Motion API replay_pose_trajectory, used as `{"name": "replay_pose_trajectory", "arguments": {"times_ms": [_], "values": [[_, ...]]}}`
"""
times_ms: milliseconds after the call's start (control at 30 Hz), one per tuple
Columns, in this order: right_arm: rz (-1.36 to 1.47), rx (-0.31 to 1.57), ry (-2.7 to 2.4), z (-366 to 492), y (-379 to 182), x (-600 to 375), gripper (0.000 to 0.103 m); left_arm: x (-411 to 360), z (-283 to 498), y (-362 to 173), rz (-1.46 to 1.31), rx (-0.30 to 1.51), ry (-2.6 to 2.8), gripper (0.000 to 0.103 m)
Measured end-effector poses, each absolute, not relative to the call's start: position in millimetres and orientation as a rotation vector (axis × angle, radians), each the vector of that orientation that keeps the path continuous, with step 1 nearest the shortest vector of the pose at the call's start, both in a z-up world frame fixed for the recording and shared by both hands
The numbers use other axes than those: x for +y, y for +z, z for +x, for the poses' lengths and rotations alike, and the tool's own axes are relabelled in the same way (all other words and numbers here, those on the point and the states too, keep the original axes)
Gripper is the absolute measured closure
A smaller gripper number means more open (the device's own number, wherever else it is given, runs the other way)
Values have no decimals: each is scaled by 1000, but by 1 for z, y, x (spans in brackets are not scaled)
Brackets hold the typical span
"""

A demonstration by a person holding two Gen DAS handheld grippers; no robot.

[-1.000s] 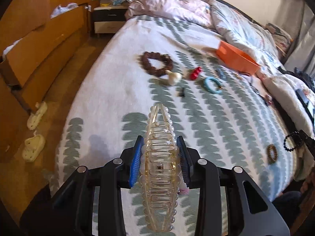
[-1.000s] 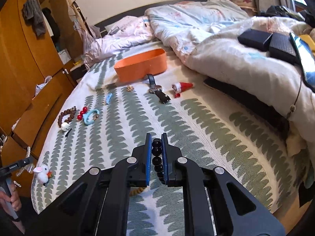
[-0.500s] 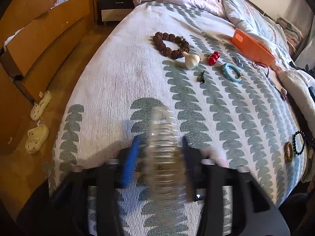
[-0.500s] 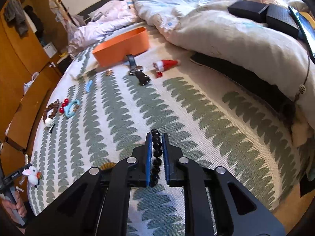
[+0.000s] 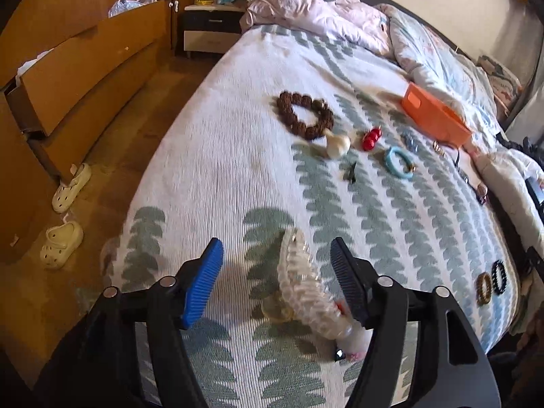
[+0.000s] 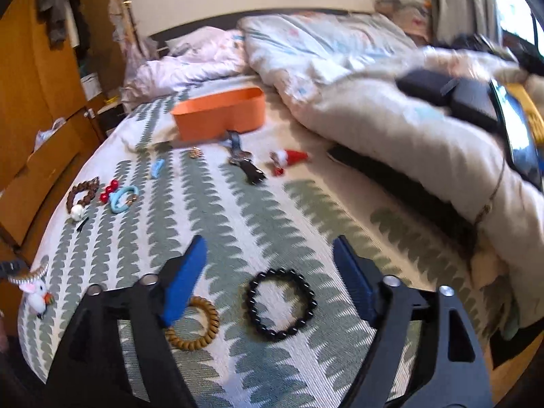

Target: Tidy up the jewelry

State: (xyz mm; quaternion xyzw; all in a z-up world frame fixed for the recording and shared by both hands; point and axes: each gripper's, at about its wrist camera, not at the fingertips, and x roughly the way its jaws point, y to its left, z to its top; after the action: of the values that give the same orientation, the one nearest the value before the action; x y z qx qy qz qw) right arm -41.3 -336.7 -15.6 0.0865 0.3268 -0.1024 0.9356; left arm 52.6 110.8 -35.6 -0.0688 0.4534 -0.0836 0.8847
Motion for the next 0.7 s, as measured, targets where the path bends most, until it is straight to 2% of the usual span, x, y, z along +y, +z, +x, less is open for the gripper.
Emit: {"name": "replay_pose_trajectory", "arguments": {"times_ms": [233, 367, 700], "values": [[152, 678, -71, -12, -8, -314, 17, 100, 75, -14, -123, 912, -191, 34], [62, 689, -48, 10, -5, -299, 17, 87, 95, -4, -90, 910, -200, 26], [-33, 791, -54, 86, -26, -305, 17, 67, 181, -9, -50, 969, -129, 26]]}}
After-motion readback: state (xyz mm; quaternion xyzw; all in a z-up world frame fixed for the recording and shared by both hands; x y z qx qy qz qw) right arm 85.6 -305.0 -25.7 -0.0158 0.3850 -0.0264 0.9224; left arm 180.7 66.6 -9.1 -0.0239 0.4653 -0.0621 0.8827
